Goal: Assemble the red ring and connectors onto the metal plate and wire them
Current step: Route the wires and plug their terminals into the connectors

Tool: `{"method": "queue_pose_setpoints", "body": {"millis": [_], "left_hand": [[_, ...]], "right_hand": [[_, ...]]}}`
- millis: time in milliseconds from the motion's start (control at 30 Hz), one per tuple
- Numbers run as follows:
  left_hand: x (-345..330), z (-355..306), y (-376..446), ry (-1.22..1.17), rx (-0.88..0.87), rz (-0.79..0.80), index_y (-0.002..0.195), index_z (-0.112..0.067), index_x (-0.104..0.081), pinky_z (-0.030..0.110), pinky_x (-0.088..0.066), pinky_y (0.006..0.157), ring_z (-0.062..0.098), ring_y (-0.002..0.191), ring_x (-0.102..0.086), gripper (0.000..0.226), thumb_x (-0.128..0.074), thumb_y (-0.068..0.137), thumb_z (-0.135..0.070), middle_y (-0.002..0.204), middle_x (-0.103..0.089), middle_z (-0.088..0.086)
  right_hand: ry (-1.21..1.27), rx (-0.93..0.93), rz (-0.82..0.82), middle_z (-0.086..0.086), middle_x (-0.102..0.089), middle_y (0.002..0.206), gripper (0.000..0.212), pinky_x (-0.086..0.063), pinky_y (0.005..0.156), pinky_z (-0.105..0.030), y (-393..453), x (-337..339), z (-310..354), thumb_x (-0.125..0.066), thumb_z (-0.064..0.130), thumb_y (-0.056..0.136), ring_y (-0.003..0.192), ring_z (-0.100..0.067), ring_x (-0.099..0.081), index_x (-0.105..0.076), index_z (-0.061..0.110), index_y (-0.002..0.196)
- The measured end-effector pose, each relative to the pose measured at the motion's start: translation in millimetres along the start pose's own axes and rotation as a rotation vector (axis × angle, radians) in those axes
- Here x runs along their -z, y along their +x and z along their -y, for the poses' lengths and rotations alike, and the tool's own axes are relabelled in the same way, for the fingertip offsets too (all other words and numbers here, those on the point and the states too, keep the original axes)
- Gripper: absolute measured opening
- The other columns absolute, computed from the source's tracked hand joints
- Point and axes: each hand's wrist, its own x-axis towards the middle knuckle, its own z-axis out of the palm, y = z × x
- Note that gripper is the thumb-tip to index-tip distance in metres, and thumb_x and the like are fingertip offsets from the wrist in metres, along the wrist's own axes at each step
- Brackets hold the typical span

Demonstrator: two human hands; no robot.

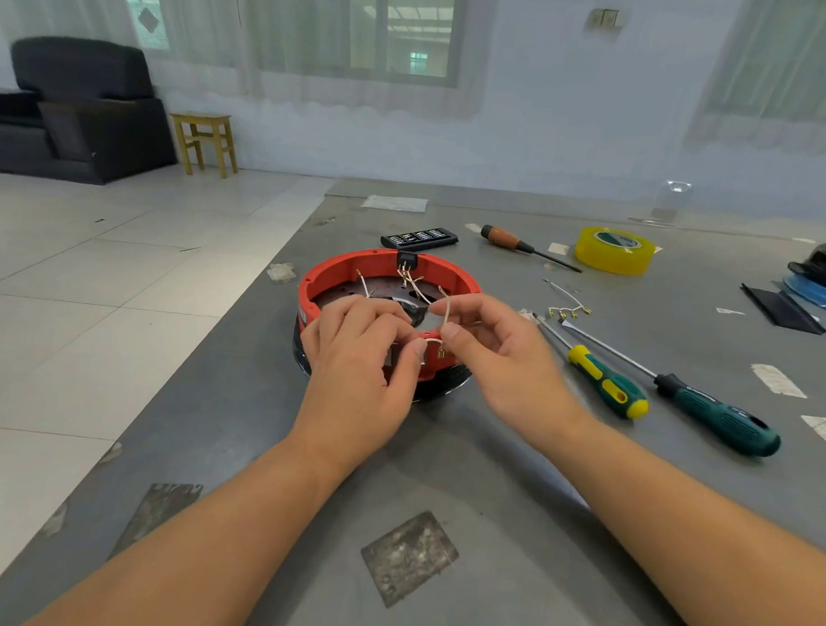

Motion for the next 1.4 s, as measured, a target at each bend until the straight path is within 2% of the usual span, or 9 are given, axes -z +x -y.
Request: {"method": "queue_pose_setpoints", "body": {"millis": [67,233,333,467,667,933,1100,1233,1400], "left_hand": [[1,-2,1,-0.033,0.029,-0.016,0.089,-0.023,-0.068,0.033,-0.025,0.095,0.016,0.118,-0.046,0.022,-0.055,0.095,-0.039,0.11,-0.063,-0.012],[4,-6,2,-0.08,0.04,-0.021,0.088,-0.023,-0.069,0.033,-0.028,0.094,0.016,0.118,-0.046,0.024,-0.055,0.095,-0.04,0.111,-0.065,-0.011],[7,-6,3,-0.12,0.057,0.001,0.092,-0.025,-0.071,0.034,-0.028,0.099,0.015,0.122,-0.045,0.022,-0.057,0.093,-0.041,0.114,-0.064,-0.014],[10,-5,5,-0.139,0.046,0.003,0.088,-0.023,-0.072,0.034,-0.031,0.101,0.018,0.119,-0.048,0.008,-0.067,0.09,-0.029,0.111,-0.066,-0.015],[11,-6,6,-0.16,0.072,0.008,0.084,-0.02,-0.073,0.038,-0.035,0.103,0.018,0.116,-0.046,0.008,-0.07,0.089,-0.025,0.103,-0.067,-0.015],[14,-10,5,-0.189,0.09,0.05,0.085,-0.023,-0.073,0.038,-0.031,0.105,0.017,0.118,-0.043,0.007,-0.068,0.088,-0.027,0.107,-0.066,-0.019],[14,-9,6,-0.194,0.085,0.03,0.081,-0.02,-0.07,0.032,-0.031,0.103,0.016,0.116,-0.044,0.008,-0.068,0.088,-0.023,0.102,-0.065,-0.022],[12,-9,6,-0.201,0.081,0.014,0.08,-0.018,-0.068,0.022,-0.029,0.102,0.013,0.113,-0.045,0.009,-0.068,0.089,-0.021,0.099,-0.064,-0.023],[10,-9,5,-0.209,0.106,0.006,0.081,-0.021,-0.067,0.018,-0.027,0.101,0.008,0.113,-0.044,0.008,-0.067,0.089,-0.022,0.098,-0.064,-0.023]], "right_hand": [[-0.011,0.025,-0.001,0.007,-0.072,0.095,0.018,-0.055,0.081,-0.025,-5,1,-7,-0.065,0.007,0.099,0.088,-0.014,-0.068,-0.07,0.018,0.112],[-0.119,0.077,-0.006,0.003,-0.072,0.086,0.016,-0.06,0.076,-0.036,-10,-3,-15,-0.07,0.017,0.096,0.08,-0.022,-0.069,-0.072,0.033,0.093],[-0.063,0.056,-0.014,0.002,-0.072,0.084,0.011,-0.06,0.076,-0.04,-9,-4,-16,-0.069,0.024,0.094,0.076,-0.018,-0.067,-0.072,0.033,0.089],[-0.067,0.051,0.008,-0.003,-0.073,0.086,0.005,-0.06,0.077,-0.053,-12,-4,-17,-0.07,0.024,0.096,0.078,-0.027,-0.068,-0.073,0.027,0.093],[-0.071,0.068,-0.016,0.002,-0.074,0.091,0.007,-0.061,0.076,-0.033,-14,-8,-13,-0.069,0.02,0.098,0.081,-0.018,-0.07,-0.071,0.027,0.097],[-0.027,0.043,-0.046,-0.004,-0.073,0.085,0.006,-0.059,0.071,-0.029,-13,-4,-14,-0.069,0.014,0.097,0.075,-0.014,-0.068,-0.072,0.019,0.095],[-0.012,0.053,-0.035,-0.003,-0.074,0.089,0.01,-0.059,0.071,-0.028,-12,-4,-13,-0.07,0.016,0.096,0.077,-0.015,-0.069,-0.072,0.025,0.095],[0.003,0.05,-0.032,-0.004,-0.074,0.088,0.009,-0.059,0.071,-0.029,-13,-5,-12,-0.07,0.014,0.095,0.077,-0.017,-0.069,-0.073,0.023,0.094],[0.001,0.037,-0.034,-0.005,-0.073,0.083,0.01,-0.059,0.069,-0.028,-14,-6,-10,-0.07,0.01,0.095,0.076,-0.019,-0.069,-0.072,0.019,0.091]]}}
